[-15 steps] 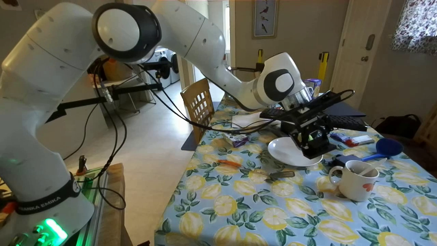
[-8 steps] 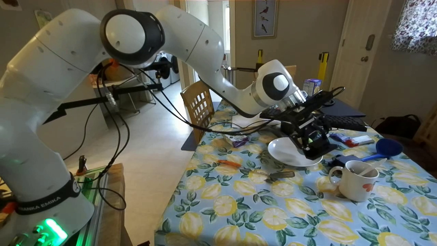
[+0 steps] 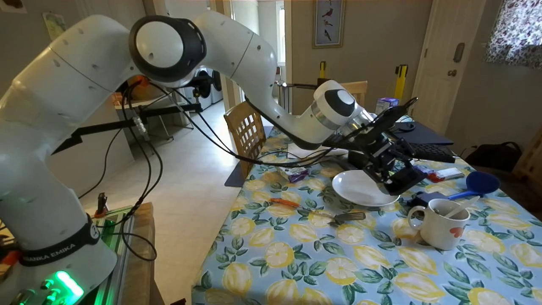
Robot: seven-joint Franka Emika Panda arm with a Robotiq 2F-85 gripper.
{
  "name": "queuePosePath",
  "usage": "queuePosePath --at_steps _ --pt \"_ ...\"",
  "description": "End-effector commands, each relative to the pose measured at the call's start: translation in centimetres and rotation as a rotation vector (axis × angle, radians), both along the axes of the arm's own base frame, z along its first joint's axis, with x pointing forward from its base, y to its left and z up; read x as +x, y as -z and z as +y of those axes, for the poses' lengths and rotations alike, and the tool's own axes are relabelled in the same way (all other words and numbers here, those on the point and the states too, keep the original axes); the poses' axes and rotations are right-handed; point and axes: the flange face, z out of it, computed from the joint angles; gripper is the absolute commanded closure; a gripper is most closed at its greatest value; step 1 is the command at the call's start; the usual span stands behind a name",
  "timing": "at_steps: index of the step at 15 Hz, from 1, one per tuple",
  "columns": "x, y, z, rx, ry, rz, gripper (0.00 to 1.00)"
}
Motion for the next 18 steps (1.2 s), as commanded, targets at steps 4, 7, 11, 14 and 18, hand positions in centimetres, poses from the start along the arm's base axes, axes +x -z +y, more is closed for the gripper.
queuePosePath --at_steps 4,7,11,14,18 --pt "0.6 0.0 1.8 -0.120 -0.015 -0.001 0.67" --pt "0.6 0.5 2.6 -0.139 -0.032 0.024 0.67" --pt "0.9 1.1 4.4 -0.151 -0.055 0.030 0.67" --pt "1.2 1.7 5.5 -0.222 -0.068 0.047 0.67" --pt "1.3 2.7 6.6 -0.356 -0.089 0.084 0.67"
